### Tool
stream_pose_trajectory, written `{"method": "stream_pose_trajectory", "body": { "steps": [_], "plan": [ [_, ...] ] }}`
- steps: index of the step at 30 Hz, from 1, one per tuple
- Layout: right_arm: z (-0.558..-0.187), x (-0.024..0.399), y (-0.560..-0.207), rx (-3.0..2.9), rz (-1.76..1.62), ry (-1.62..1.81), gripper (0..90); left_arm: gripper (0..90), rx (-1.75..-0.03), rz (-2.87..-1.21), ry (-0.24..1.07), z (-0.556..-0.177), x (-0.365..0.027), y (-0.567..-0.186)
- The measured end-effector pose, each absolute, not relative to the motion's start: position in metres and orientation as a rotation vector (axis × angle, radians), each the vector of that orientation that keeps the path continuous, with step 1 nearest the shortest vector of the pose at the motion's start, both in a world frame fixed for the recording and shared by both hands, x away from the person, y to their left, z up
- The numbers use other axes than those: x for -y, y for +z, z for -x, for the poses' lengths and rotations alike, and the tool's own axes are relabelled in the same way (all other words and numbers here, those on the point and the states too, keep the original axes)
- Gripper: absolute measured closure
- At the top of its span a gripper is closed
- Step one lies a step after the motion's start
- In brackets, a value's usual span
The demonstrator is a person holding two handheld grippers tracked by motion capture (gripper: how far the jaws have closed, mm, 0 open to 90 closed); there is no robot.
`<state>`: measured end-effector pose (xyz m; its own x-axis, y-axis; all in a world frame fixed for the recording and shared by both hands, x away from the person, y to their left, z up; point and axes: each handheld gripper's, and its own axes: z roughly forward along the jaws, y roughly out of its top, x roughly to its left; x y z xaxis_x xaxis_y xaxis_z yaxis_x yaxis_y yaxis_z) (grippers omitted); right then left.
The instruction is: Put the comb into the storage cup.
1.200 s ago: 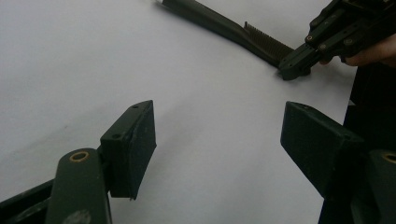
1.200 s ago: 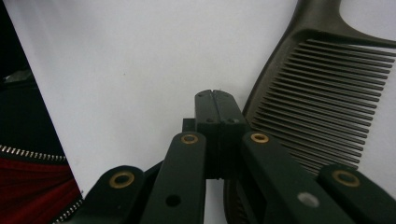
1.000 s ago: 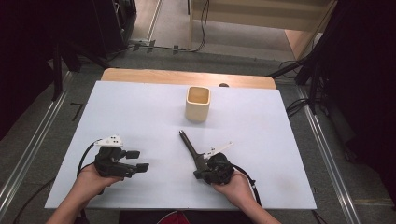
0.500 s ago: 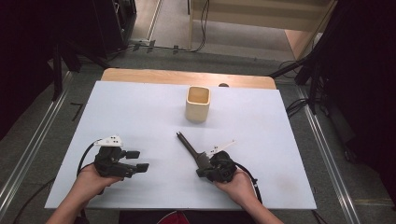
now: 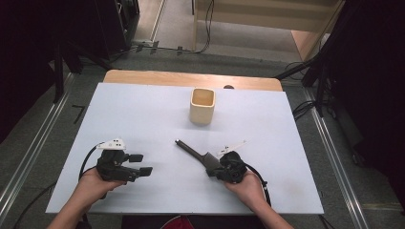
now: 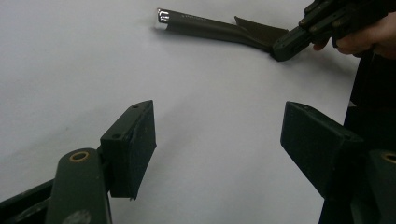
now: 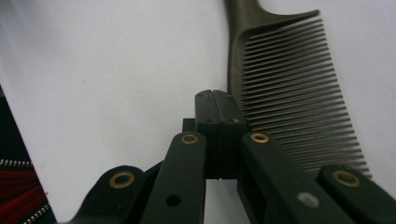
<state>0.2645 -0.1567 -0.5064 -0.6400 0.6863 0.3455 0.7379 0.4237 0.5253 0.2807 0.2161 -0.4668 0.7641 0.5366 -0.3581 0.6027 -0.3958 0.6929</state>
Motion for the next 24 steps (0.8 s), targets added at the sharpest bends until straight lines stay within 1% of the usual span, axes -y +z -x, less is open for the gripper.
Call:
{"method": "stream_pose_trajectory", "body": {
  "steps": [24],
  "plan": [
    [-0.287,0.182,-0.507,2.559,1.435,-1.015,87.6,28.1,-0.854,-2.080,-0.097,-0.281,-0.216,-0.467]
  ]
}}
